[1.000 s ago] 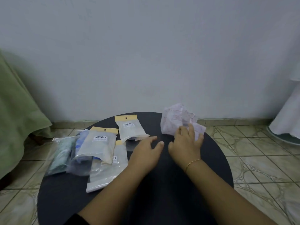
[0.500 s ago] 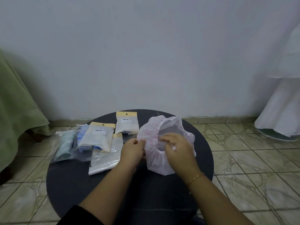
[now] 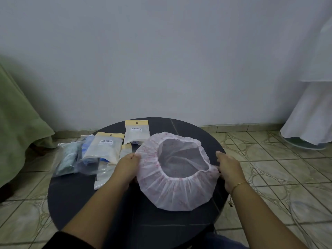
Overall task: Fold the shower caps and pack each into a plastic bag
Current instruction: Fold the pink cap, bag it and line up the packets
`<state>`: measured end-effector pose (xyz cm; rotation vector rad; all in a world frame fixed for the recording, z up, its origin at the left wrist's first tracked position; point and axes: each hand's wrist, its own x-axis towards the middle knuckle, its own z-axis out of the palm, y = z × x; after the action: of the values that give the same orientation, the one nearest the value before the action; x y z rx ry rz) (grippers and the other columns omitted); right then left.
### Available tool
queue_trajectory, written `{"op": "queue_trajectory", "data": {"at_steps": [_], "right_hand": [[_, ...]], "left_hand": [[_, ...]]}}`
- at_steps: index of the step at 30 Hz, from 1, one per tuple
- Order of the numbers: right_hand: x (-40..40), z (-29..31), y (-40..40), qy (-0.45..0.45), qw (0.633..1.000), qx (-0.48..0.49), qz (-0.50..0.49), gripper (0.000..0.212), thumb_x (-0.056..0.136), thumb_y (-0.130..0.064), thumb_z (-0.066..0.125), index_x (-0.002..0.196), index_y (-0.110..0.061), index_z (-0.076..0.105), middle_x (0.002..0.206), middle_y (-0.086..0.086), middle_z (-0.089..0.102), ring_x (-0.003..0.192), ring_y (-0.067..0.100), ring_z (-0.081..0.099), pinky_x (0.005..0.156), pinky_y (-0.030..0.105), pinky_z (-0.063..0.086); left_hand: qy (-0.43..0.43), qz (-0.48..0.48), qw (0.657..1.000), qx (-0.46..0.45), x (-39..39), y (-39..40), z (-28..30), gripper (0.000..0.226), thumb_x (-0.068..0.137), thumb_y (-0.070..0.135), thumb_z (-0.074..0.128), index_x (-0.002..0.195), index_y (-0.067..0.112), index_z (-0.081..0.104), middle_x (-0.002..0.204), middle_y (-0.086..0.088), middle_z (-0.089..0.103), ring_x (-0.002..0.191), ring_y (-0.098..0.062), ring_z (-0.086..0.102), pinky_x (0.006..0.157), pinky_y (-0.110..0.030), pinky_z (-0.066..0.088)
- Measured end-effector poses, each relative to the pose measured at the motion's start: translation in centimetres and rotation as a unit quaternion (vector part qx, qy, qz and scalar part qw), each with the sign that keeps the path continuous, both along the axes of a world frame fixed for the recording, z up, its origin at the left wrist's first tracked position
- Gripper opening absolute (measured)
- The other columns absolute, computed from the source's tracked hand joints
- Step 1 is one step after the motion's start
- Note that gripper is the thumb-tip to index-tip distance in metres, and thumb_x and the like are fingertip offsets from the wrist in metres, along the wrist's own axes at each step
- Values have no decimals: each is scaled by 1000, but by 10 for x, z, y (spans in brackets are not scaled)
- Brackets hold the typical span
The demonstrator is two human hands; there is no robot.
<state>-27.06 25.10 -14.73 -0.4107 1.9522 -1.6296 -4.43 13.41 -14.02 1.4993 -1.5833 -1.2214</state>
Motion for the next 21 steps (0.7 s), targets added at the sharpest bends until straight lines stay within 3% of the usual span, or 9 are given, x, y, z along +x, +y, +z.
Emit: {"op": "queue_trajectory", "data": {"at_steps": [2, 4, 6, 8, 11, 12, 14, 17, 21], "right_hand": [[0, -1, -1, -22, 999, 20, 32, 36, 90, -32, 52, 91, 4, 62, 99, 29, 62, 86, 39, 61, 83, 44, 50], [-2, -1, -2, -65, 996, 19, 51, 30, 90, -35, 54, 87, -7, 63, 98, 22, 67, 79, 31, 61, 75, 39, 49], [-4, -3, -3, -100, 992, 15, 69, 34, 90, -39, 55, 78, -8, 61, 71, 15, 67, 61, 26, 54, 61, 33, 46], [-4, -5, -4, -110, 990, 28, 83, 39, 87, -42, 59, 70, -7, 59, 47, 4, 49, 45, 18, 39, 48, 25, 33], [-6, -11, -9, -105, 989, 36, 94, 51, 73, -43, 71, 84, 6, 66, 69, 24, 62, 56, 25, 47, 54, 33, 42], [-7, -15, -11, -100, 991, 30, 87, 56, 69, -43, 73, 87, 9, 65, 86, 31, 66, 65, 29, 54, 64, 40, 52], [-13, -19, -13, -75, 995, 33, 59, 44, 74, -37, 68, 84, 6, 66, 102, 29, 66, 86, 36, 64, 85, 57, 52], [-18, -16, -11, 24, 995, 91, 19, 37, 93, -29, 49, 84, 5, 60, 106, 27, 62, 101, 40, 59, 94, 53, 47], [-13, -8, -4, 195, 956, 218, 35, 37, 100, -15, 30, 116, 8, 54, 116, 26, 59, 108, 36, 56, 91, 35, 46]], "left_hand": [[-51, -8, 998, -34, 1, 0, 0, 22, 100, 28, 35, 100, 19, 55, 81, 3, 54, 71, -15, 51, 60, -27, 43], [-106, -7, 992, -61, 2, -1, -2, 25, 100, 31, 36, 100, 16, 57, 88, -1, 56, 79, -21, 54, 68, -30, 44], [-135, -3, 987, -82, 3, -3, -3, 31, 99, 34, 39, 95, 12, 61, 90, -3, 58, 85, -22, 54, 74, -31, 42], [-162, -8, 981, -102, 3, -5, -5, 41, 98, 35, 40, 88, 5, 66, 79, -4, 60, 76, -22, 54, 66, -31, 40], [-185, 2, 976, -117, 5, -8, -6, 44, 98, 38, 41, 83, 3, 64, 70, -2, 58, 66, -16, 51, 57, -29, 36], [-194, 8, 974, -119, 6, -9, -5, 43, 98, 38, 41, 81, 5, 62, 70, -1, 57, 65, -15, 49, 56, -30, 35], [-214, 20, 969, -125, 10, -12, -6, 40, 98, 37, 41, 73, 9, 56, 68, -1, 54, 65, -16, 48, 59, -32, 34], [-231, 27, 965, -122, 15, -14, -6, 35, 99, 33, 42, 76, 10, 54, 75, -5, 55, 76, -23, 52, 67, -31, 35], [-270, 17, 956, -114, 14, -15, -9, 33, 99, 31, 42, 96, 4, 60, 96, -13, 63, 86, -27, 53, 72, -31, 38]]}}
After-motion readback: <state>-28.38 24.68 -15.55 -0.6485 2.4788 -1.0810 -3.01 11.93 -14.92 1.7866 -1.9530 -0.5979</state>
